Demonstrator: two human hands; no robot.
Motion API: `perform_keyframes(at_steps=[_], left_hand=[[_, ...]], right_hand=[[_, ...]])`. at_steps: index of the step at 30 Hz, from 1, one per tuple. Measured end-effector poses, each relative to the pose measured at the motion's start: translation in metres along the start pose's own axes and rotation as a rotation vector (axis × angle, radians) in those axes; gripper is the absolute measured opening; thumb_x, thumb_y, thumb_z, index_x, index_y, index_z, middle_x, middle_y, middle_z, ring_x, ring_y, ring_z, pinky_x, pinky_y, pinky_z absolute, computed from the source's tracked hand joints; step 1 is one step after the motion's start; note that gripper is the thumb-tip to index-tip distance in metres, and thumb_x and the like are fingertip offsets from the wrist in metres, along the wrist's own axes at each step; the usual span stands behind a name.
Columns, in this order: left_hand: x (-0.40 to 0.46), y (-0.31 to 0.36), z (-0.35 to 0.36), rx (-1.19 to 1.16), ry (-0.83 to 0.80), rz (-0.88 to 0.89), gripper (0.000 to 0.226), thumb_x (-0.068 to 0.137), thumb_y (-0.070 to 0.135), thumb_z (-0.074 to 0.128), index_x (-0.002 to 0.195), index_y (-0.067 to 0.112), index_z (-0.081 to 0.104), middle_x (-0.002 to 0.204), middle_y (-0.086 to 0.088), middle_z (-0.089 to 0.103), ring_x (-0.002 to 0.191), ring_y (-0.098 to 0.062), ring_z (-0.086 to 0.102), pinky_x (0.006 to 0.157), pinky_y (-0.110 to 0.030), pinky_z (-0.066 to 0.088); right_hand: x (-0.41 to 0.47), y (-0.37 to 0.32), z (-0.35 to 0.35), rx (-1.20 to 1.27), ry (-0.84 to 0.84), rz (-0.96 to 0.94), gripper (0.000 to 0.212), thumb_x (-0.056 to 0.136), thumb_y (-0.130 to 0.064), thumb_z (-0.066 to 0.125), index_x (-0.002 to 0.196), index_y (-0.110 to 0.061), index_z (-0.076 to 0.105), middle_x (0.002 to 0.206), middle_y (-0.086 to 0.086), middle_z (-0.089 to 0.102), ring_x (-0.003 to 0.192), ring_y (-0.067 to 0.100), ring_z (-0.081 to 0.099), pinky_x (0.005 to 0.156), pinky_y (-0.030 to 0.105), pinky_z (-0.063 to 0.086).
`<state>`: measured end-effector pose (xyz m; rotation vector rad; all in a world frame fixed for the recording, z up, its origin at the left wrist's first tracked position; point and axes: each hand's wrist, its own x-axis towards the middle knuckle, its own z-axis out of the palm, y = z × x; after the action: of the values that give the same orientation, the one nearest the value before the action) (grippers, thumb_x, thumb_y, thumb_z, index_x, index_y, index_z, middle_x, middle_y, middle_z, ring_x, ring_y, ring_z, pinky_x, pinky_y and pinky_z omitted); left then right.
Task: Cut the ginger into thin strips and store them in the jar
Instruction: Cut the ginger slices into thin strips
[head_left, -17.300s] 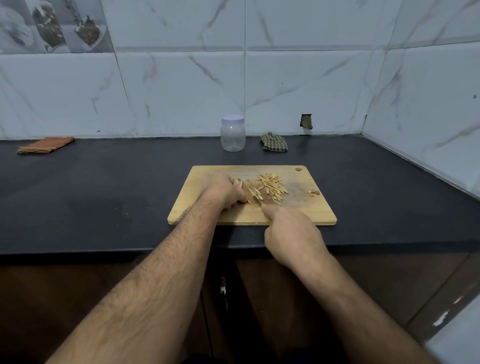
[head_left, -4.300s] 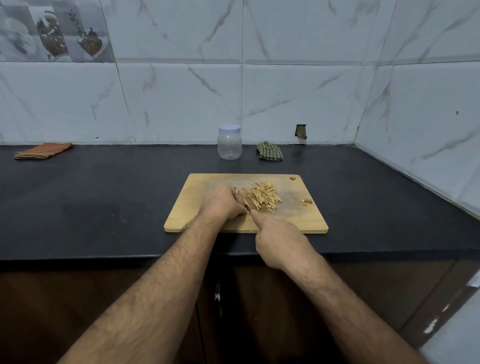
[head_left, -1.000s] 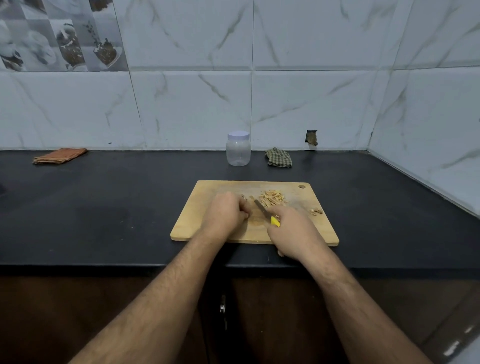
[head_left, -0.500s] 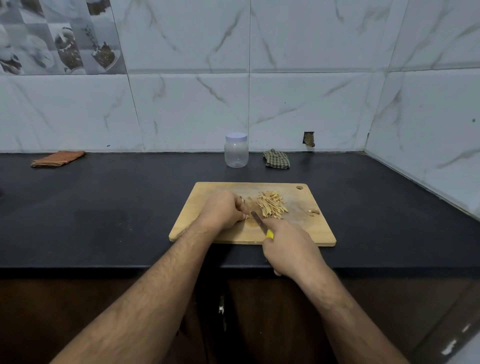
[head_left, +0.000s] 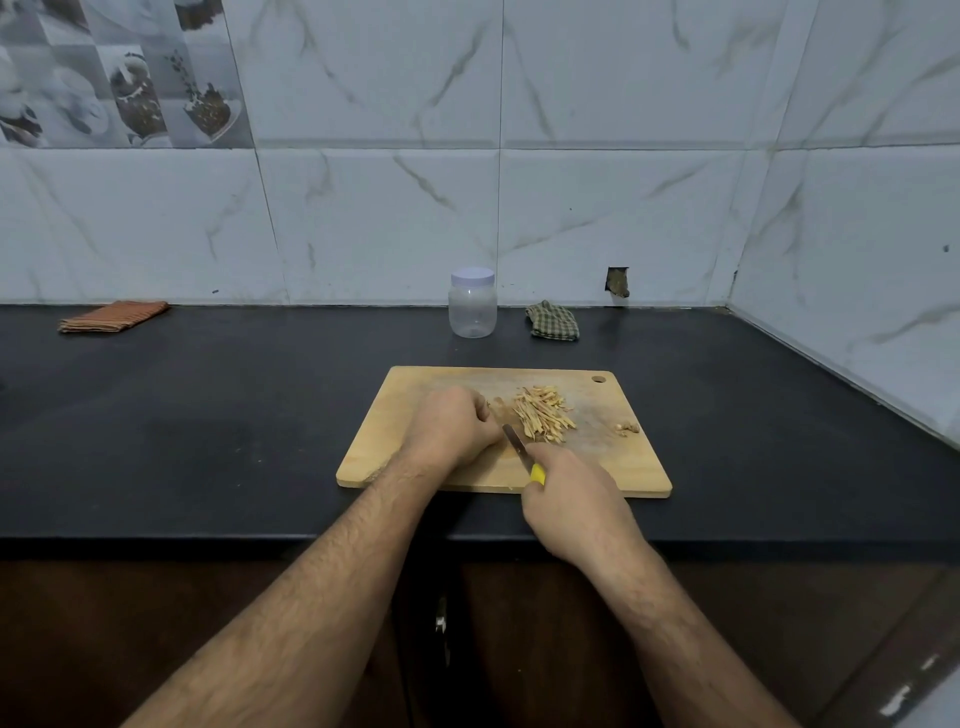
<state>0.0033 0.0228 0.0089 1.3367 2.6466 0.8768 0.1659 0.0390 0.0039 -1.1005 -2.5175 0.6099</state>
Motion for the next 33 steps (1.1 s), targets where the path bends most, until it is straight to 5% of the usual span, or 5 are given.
perform_keyframes(at_steps=[11,16,21,33], left_hand=[[0.005,0.012,0.000,-0.252,0.030,-0.035,0.020,0.082,0.018,0.066,0.062,0.018,0.064,0.067,0.010,0.065,0.063,-0.002,0.056,0.052,-0.016,0.037],[0.006,0.022,0.011,-0.271,0.042,-0.034,0.009,0.076,0.014,0.066,0.069,0.012,0.070,0.071,0.005,0.071,0.071,-0.009,0.065,0.064,-0.025,0.052],[0.011,0.060,0.036,-0.162,-0.014,0.075,0.011,0.081,0.020,0.067,0.071,0.021,0.071,0.075,0.012,0.069,0.078,-0.008,0.064,0.072,-0.027,0.053],[0.020,0.096,0.068,0.053,-0.023,0.224,0.011,0.089,0.025,0.066,0.089,0.026,0.077,0.092,0.009,0.072,0.091,-0.013,0.064,0.077,-0.029,0.052]], right_hand=[[0.010,0.039,-0.031,0.121,0.108,0.189,0.051,0.089,-0.016,0.045,0.139,-0.025,0.051,0.110,0.003,0.066,0.081,0.026,0.070,0.076,0.041,0.059],[0.012,0.061,-0.051,0.293,0.126,0.243,0.047,0.086,-0.007,0.045,0.127,-0.025,0.057,0.082,0.004,0.069,0.045,0.016,0.064,0.051,0.033,0.056],[0.015,0.080,-0.064,0.316,0.208,0.295,0.042,0.087,-0.007,0.045,0.124,-0.024,0.058,0.074,0.005,0.069,0.048,0.018,0.063,0.053,0.036,0.058],[0.017,0.099,-0.064,0.260,0.186,0.336,0.038,0.094,-0.009,0.047,0.129,-0.020,0.054,0.094,0.003,0.064,0.062,0.020,0.069,0.053,0.030,0.055]])
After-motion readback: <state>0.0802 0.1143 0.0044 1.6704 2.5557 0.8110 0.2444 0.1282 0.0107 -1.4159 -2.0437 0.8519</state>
